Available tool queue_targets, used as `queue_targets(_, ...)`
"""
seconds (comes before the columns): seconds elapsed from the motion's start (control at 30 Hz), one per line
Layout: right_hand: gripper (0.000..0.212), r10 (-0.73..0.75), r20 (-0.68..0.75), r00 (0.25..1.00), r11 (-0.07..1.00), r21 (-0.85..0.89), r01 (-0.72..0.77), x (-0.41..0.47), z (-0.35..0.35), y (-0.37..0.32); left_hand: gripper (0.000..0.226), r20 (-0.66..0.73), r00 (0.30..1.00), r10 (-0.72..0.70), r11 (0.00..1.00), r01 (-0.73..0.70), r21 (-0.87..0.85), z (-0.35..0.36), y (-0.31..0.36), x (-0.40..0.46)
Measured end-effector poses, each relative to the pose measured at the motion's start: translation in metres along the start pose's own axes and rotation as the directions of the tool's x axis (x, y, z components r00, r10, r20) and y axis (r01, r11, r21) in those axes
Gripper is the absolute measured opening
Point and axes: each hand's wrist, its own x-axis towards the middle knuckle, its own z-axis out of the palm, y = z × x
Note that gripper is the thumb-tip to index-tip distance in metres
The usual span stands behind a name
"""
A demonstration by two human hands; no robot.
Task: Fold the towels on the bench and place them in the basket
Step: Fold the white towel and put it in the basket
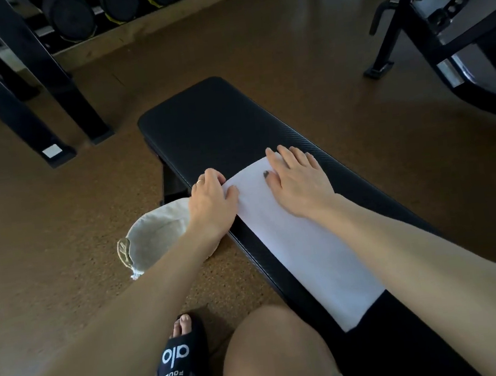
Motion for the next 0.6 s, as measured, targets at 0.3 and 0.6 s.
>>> queue_targets(0.3, 0.060, 0.045, 0.075, 0.996, 0.999, -0.001, -0.045, 0.002, -0.005, -0.002, 0.052, 0.022, 0.905, 0.424, 0.842, -0.403, 0.360, -0.002, 0.032, -0.023)
queue_targets(0.6, 0.048, 0.090, -0.168, 0.982, 0.996, 0.017, -0.088, -0.057, -0.039, 0.043, 0.068, 0.457, 0.810, 0.368, 0.705, -0.563, 0.430, 0.002, 0.044, -0.056)
